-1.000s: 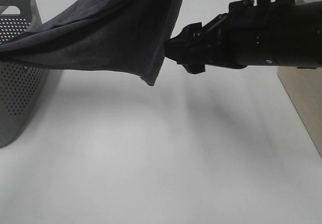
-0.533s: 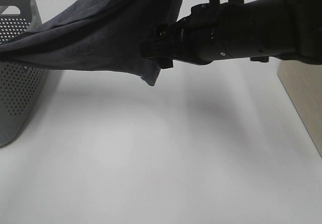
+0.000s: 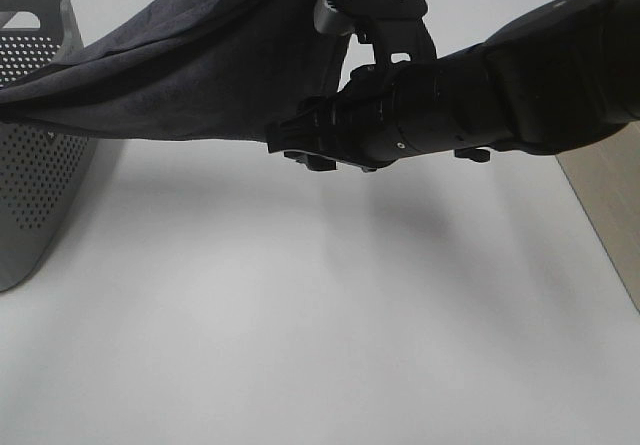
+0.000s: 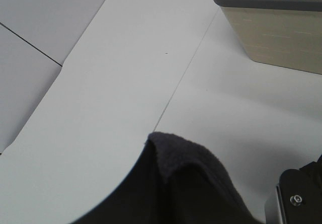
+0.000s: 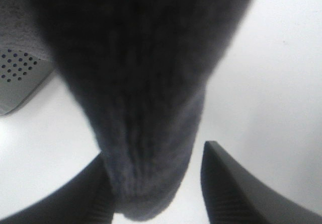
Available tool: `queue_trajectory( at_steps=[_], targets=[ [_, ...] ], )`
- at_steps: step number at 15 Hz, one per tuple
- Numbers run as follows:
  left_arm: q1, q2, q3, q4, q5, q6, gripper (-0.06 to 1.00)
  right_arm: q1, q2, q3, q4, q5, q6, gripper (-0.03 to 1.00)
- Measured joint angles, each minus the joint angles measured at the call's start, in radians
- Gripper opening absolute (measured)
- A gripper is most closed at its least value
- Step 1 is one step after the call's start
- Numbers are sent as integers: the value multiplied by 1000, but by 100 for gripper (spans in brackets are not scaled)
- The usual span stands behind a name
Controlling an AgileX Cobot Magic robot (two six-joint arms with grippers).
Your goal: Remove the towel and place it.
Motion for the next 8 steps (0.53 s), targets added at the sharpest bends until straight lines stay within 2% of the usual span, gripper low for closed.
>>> queue_trajectory(
  at_steps=[2, 6, 8],
  targets=[
    [0, 0, 0, 0, 0, 0, 0, 0, 0, 0, 0, 4, 0, 36],
    [0, 0, 0, 0, 0, 0, 0, 0, -29, 0, -10, 4, 0, 25],
    [0, 0, 0, 0, 0, 0, 0, 0, -47, 0, -28, 2, -1, 16]
  ],
)
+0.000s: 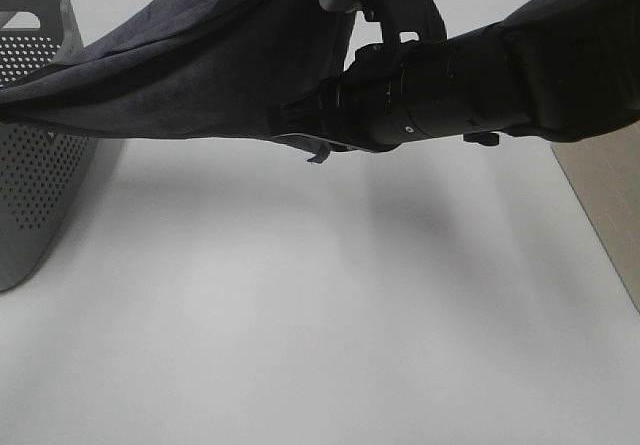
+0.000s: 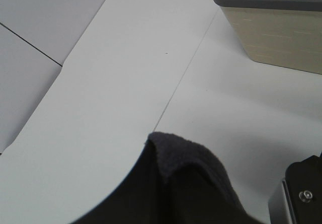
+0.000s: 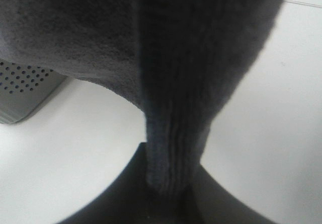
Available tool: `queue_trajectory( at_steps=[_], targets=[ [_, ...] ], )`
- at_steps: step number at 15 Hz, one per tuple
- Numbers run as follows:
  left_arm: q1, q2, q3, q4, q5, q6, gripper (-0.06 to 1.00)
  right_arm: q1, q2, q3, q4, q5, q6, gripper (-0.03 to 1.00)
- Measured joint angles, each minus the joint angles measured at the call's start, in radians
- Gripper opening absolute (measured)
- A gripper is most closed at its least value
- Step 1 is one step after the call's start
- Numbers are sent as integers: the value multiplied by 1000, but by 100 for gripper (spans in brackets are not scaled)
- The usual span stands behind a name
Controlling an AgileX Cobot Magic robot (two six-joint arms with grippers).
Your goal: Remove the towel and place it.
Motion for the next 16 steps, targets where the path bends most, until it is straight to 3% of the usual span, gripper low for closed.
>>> queue_trajectory(
  at_steps=[3, 6, 9, 11, 15, 16],
  targets=[
    [0, 0, 0, 0, 0, 0, 0, 0, -46, 66, -10, -5, 0, 1],
    [0, 0, 0, 0, 0, 0, 0, 0, -120, 109, -48, 15, 0, 1],
    [0, 0, 0, -28, 2, 0, 0, -1, -170, 111, -160, 223, 27, 1],
    [0, 0, 0, -38, 21, 0, 0, -1, -178, 110, -352, 361, 181, 1],
    [-1, 2, 0, -43, 64, 0, 0, -2, -178, 3, -915, 619, 770, 1],
    [-1, 2, 0, -44, 64, 0, 0, -2, -178, -21, -987, 662, 848, 1]
  ],
)
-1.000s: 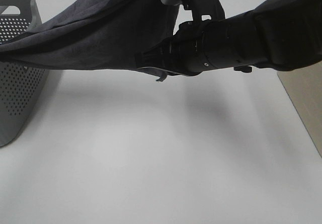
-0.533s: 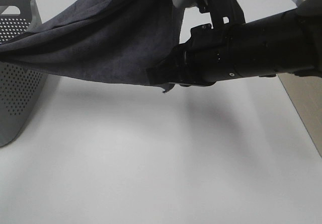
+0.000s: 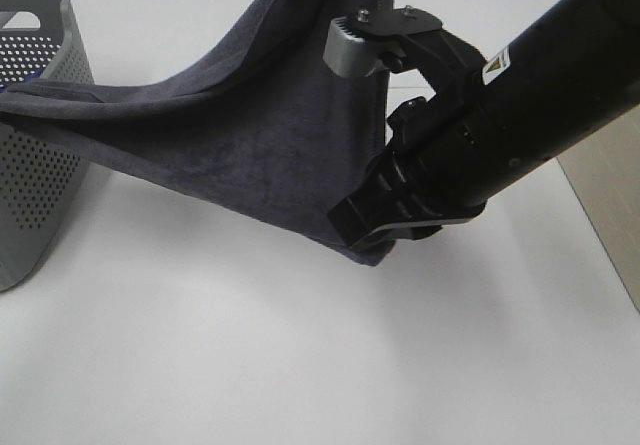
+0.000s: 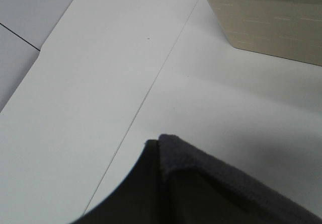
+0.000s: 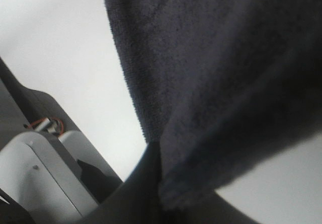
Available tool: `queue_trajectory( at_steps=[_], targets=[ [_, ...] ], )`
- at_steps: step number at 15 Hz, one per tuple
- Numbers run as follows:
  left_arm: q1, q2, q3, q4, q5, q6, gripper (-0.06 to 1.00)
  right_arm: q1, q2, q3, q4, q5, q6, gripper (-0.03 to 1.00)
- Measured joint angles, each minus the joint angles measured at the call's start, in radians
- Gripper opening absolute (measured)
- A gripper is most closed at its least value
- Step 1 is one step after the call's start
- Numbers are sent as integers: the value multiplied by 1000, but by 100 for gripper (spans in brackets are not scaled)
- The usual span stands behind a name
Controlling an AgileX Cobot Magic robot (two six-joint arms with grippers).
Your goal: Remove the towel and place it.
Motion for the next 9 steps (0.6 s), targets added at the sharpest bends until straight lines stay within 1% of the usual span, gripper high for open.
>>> queue_trajectory(
  at_steps=[1, 2, 3, 5, 6, 7, 9],
  targets=[
    [0, 0, 0, -5, -6, 0, 0, 0, 0, -86, -250, 167, 248, 1],
    [0, 0, 0, -10, -8, 0, 0, 0, 0, -122, -360, 223, 314, 1],
    [0, 0, 0, -17, -11, 0, 0, 0, 0, -160, -477, 269, 348, 1],
    [0, 0, 0, -20, -43, 0, 0, 0, 0, -229, -646, 354, 383, 1],
    [0, 0, 0, -14, -70, 0, 0, 0, 0, -259, -711, 397, 403, 1],
    [0, 0, 0, -11, -83, 0, 0, 0, 0, -274, -746, 414, 407, 1],
    [0, 0, 0, 18, -129, 0, 0, 0, 0, -330, -884, 496, 410, 1]
  ],
)
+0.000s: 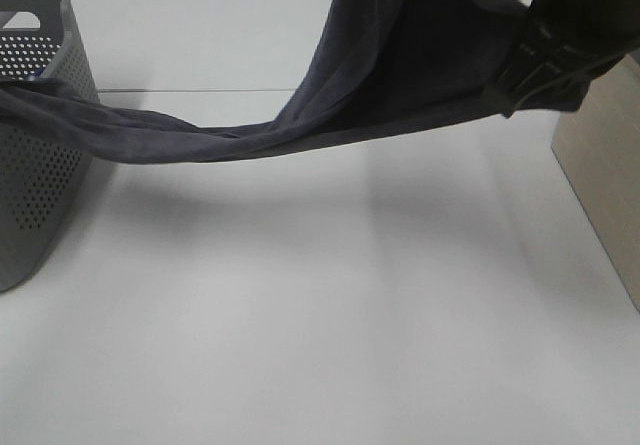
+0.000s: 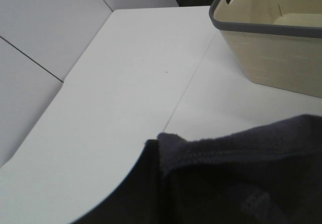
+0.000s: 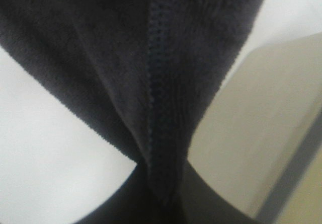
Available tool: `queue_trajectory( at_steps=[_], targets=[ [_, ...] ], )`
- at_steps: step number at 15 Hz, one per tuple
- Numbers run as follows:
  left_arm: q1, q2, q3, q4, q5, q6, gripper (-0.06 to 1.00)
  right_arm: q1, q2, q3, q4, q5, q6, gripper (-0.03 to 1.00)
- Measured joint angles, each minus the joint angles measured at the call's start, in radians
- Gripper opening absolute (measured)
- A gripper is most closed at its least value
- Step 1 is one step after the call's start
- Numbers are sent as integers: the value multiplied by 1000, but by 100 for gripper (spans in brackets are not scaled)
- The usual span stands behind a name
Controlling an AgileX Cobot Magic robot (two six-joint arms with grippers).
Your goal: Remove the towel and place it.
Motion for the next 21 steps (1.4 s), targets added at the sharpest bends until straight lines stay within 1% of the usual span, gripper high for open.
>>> queue_trajectory(
  at_steps=[2, 3, 6, 7, 9, 10, 11, 12, 13, 14, 16, 18, 19, 20, 21],
  targets=[
    [1, 0, 0, 50, -35, 0, 0, 0, 0, -67, -128, 42, 0, 1],
    [10, 0, 0, 65, -61, 0, 0, 0, 0, -114, -179, 44, 0, 1],
    [85, 0, 0, 82, -183, 0, 0, 0, 0, -254, -318, 5, 20, 1],
    [111, 0, 0, 86, -224, -4, 0, 0, 0, -300, -346, -19, 27, 1],
    [149, 0, 0, 90, -309, -28, 0, 0, 0, -361, -393, -101, 52, 1],
    [157, 0, 0, 90, -362, -44, 0, 0, 0, -375, -416, -158, 71, 1],
    [179, 0, 0, 90, -489, -49, 0, 0, 0, -377, -477, -256, 99, 1],
    [188, 0, 0, 90, -527, -50, 0, 0, 1, -377, -501, -278, 104, 1],
    [206, 0, 0, 90, -595, -50, 0, 0, 1, -377, -560, -308, 120, 1],
    [227, 0, 0, 90, -661, -50, 0, 0, 1, -377, -641, -323, 139, 1],
    [271, 0, 0, 93, -741, -50, 0, 0, 1, -377, -764, -334, 176, 1],
    [306, 0, 0, 93, -804, -50, 0, 0, 1, -377, -827, -423, 200, 1],
    [322, 0, 0, 93, -846, -50, 0, 0, 3, -377, -862, -475, 232, 1],
    [332, 0, 0, 94, -861, -50, 0, 0, 7, -377, -887, -497, 255, 1],
    [350, 0, 0, 94, -888, -50, 0, 0, 16, -377, -937, -530, 310, 1]
  ],
)
